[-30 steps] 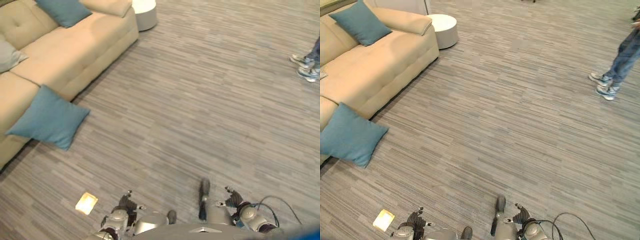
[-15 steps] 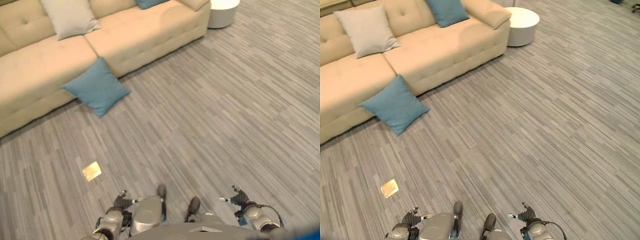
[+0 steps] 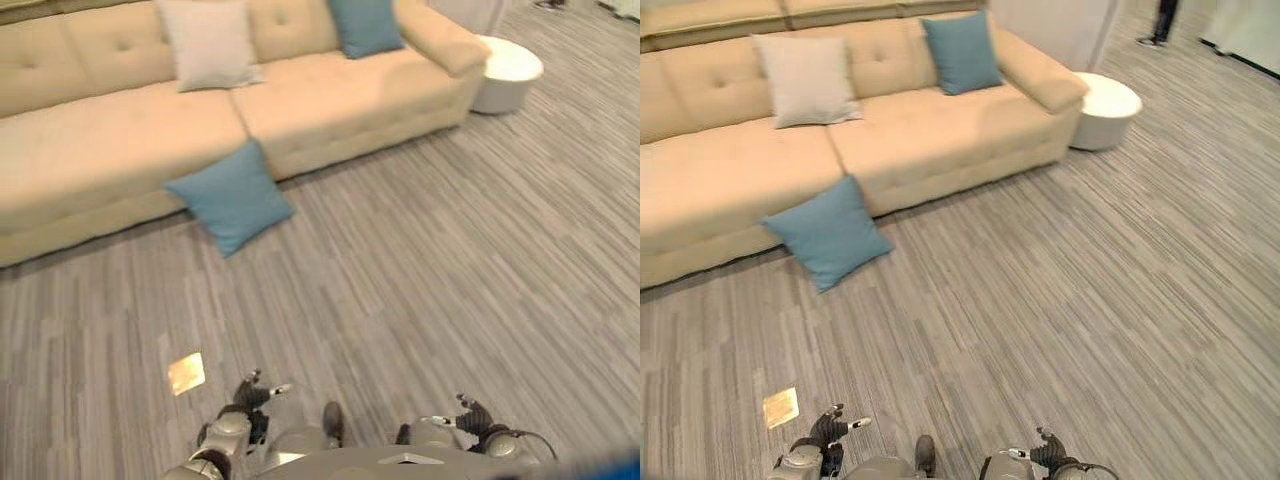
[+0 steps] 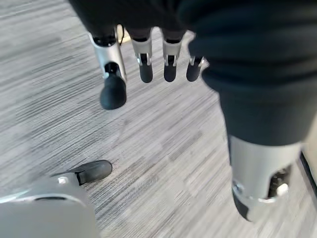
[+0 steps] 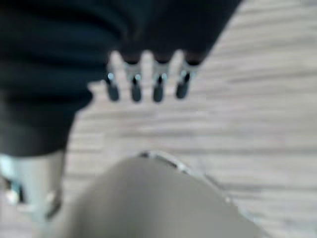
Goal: Pick up all the scattered cushions and arrange them neatly on the sofa.
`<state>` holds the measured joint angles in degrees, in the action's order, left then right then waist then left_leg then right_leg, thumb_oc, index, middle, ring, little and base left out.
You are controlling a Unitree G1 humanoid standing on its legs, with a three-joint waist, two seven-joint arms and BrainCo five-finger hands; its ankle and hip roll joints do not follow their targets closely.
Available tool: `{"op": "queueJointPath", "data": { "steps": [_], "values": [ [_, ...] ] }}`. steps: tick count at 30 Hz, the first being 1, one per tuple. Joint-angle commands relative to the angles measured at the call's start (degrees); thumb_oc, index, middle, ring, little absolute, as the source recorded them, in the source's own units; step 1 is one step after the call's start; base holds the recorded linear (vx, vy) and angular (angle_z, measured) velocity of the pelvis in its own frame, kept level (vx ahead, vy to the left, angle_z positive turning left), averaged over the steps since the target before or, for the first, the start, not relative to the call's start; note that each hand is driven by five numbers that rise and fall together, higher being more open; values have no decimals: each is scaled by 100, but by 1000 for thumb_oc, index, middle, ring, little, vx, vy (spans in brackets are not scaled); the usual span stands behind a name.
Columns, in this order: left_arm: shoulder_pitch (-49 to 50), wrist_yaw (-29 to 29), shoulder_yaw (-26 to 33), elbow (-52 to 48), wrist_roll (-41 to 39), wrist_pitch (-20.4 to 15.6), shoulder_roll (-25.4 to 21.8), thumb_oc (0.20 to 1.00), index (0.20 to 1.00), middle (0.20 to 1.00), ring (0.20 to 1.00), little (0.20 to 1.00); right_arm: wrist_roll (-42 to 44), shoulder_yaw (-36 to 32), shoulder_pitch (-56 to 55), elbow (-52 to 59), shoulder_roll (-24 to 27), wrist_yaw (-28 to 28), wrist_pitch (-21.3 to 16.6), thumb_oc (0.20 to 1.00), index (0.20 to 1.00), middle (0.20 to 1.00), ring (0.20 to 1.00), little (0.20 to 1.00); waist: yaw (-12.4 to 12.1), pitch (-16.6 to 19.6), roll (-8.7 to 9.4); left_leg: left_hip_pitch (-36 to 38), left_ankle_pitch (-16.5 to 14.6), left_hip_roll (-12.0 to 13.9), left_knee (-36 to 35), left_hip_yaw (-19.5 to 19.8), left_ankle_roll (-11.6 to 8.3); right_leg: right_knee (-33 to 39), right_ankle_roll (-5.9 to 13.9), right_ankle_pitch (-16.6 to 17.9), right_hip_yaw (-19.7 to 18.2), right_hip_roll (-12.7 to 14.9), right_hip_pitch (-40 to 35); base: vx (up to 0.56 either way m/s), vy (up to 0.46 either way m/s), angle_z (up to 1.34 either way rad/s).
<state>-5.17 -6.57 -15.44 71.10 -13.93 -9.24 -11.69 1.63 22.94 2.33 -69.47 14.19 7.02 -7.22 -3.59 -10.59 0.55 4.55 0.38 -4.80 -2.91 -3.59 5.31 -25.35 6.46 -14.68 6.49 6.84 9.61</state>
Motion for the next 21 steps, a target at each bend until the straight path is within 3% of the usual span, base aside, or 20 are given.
{"op": "queueJointPath", "data": {
  "steps": [1, 4, 5, 7, 9, 10, 11, 18, 21],
  "values": [
    [40, 76, -7, 98, 178, -134, -25, 1000, 1000, 1000, 1000, 1000, 429, -565, 43, -343, 935, -601, 228, 1000, 1000, 1000, 1000, 1000, 41, -96, 161, -33, -975, 201, 626, 434, -267, 1954, 36, 1096, -288, -121, -609, 202, -306, 103],
    [-22, 46, -57, 90, 177, -144, 31, 1000, 1000, 1000, 1000, 1000, 558, -434, 7, -245, 647, -407, 88, 1000, 1000, 1000, 1000, 1000, 25, -65, 159, -62, -926, 256, 570, 410, -313, 2013, 4, 1123, -179, -95, -653, 65, -212, 71],
    [-115, 28, -174, 44, 184, -148, 8, 1000, 1000, 1000, 1000, 1000, 792, -433, 53, 137, 426, -181, -65, 1000, 1000, 1000, 1000, 1000, 89, -23, 203, -288, -698, 440, 584, 383, -590, 2355, -98, 1129, 125, -192, -881, 30, -251, 25],
    [-140, 30, -190, 43, 187, -143, 21, 1000, 1000, 1000, 1000, 1000, 841, -438, 61, 145, 407, -166, -146, 1000, 1000, 1000, 1000, 1000, 131, -35, 224, -406, -627, 485, 641, 320, -644, 2402, -128, 1101, 286, -188, -977, 23, -204, 92],
    [-162, 15, -178, 47, 189, -124, 49, 1000, 1000, 1000, 1000, 1000, 885, -484, 71, 93, 402, -156, -79, 1000, 1000, 1000, 1000, 1000, 194, -77, 247, -658, -521, 663, 823, -176, -676, 2390, -187, 1056, 548, -119, -1043, -32, -95, 111],
    [-162, 15, -177, 47, 189, -124, 48, 1000, 1000, 1000, 1000, 1000, 885, -484, 73, 92, 402, -156, -79, 1000, 1000, 1000, 1000, 1000, 198, -73, 247, -673, -528, 665, 840, -172, -677, 2388, -187, 1055, 552, -120, -1037, -50, -88, 40],
    [-155, 40, -167, 33, 175, -121, 82, 1000, 1000, 1000, 1000, 1000, 888, -491, 46, 33, 413, -152, -63, 1000, 1000, 1000, 1000, 1000, 233, -74, 229, -726, -496, 832, 900, -595, -683, 2438, -240, 1016, 744, -116, -1090, -25, -63, 45],
    [-68, 77, -115, 138, 241, -83, 59, 1000, 1000, 1000, 1000, 1000, 770, -399, -37, -98, 332, -189, -63, 1000, 1000, 1000, 1000, 1000, 236, -16, 181, -439, -524, 866, 789, -431, -753, 2494, -382, 893, 792, -288, -1307, 67, -108, 20],
    [-91, 100, -118, 123, 242, -76, 30, 1000, 1000, 1000, 1000, 1000, 777, -397, -59, -117, 333, -204, -53, 1000, 1000, 1000, 1000, 1000, 232, -127, 246, -716, -528, 938, 1682, -403, -811, 2510, -510, 811, 754, -312, -1420, 24, -126, 7]
  ]
}}
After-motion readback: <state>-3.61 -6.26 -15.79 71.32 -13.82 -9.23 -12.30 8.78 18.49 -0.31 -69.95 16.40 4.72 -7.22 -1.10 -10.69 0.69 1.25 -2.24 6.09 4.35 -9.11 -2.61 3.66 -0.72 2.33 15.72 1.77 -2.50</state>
